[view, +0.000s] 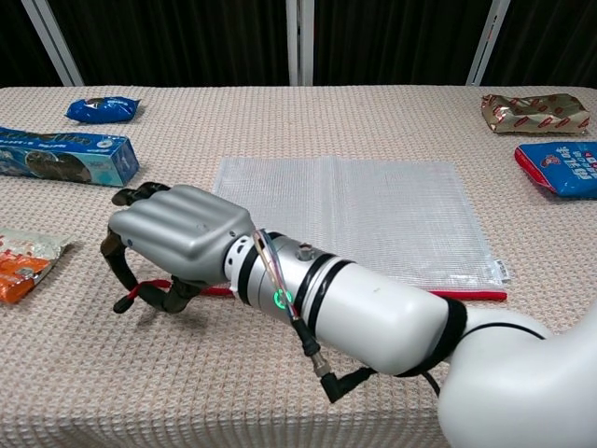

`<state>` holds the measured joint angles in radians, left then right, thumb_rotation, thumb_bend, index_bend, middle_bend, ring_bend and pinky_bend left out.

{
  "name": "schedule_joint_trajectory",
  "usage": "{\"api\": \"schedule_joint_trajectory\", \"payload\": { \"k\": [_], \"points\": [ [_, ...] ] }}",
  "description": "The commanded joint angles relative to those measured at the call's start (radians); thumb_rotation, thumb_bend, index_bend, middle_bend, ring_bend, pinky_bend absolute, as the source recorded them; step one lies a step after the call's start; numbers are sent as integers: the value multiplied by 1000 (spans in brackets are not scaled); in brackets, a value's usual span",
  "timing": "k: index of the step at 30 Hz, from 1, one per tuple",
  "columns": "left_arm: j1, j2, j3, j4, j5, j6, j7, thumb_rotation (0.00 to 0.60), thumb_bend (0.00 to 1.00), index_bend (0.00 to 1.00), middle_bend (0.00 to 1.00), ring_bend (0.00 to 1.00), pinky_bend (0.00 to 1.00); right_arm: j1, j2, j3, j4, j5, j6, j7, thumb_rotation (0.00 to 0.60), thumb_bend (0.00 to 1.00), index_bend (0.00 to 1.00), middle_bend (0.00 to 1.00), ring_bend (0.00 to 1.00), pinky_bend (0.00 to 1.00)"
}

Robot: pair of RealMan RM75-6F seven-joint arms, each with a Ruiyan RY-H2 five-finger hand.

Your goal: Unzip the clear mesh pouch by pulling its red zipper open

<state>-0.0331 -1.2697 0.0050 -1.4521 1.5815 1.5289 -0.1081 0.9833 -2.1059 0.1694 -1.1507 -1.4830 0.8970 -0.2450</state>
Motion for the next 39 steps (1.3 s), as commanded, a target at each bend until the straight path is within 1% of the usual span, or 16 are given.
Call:
{"api": "schedule_joint_trajectory", "payload": {
  "k": [1, 5, 9, 12, 15, 18, 23, 28, 34, 39],
  "points": [
    [-46, -7, -5, 7, 28, -41, -81, 600, 155, 114, 60, 39, 106, -32, 57, -26, -68, -53, 69, 37, 600, 477, 827, 283, 1, 0],
    [-127, -30, -15, 25, 69, -109, -219, 600, 154, 122, 60, 40, 106, -58, 135, -44, -154, -105, 136, 74, 600, 477, 864, 308, 18, 0],
    [-217, -60, -21, 39, 132, -159, -344, 600, 155, 147, 61, 39, 106, -77, 198, -54, -212, -155, 196, 93, 600, 477, 879, 315, 23, 0],
    [-290, -79, -21, 47, 184, -194, -435, 600, 157, 185, 69, 39, 106, -89, 229, -53, -238, -181, 237, 98, 600, 477, 880, 306, 22, 0],
    [-358, -107, -22, 60, 221, -225, -502, 600, 166, 222, 75, 40, 106, -97, 247, -47, -250, -203, 272, 109, 600, 482, 881, 292, 21, 0],
    [-415, -139, -30, 76, 236, -249, -545, 600, 191, 244, 76, 40, 106, -102, 256, -43, -248, -222, 302, 125, 600, 493, 880, 283, 11, 0],
    [-486, -179, -28, 90, 253, -281, -570, 600, 212, 280, 76, 40, 106, -113, 263, -36, -245, -232, 332, 130, 600, 497, 881, 280, 3, 0],
    [-530, -205, -18, 81, 254, -305, -565, 600, 222, 317, 86, 40, 106, -117, 268, -34, -241, -234, 340, 140, 600, 500, 881, 280, 3, 0],
    [-579, -247, -21, 87, 216, -354, -568, 600, 235, 338, 87, 40, 106, -119, 264, -28, -233, -234, 349, 167, 600, 504, 881, 280, 3, 0],
    [-597, -280, -21, 105, 180, -370, -566, 600, 244, 359, 91, 40, 106, -120, 265, -23, -231, -238, 359, 186, 600, 509, 882, 281, 3, 0]
  ]
}}
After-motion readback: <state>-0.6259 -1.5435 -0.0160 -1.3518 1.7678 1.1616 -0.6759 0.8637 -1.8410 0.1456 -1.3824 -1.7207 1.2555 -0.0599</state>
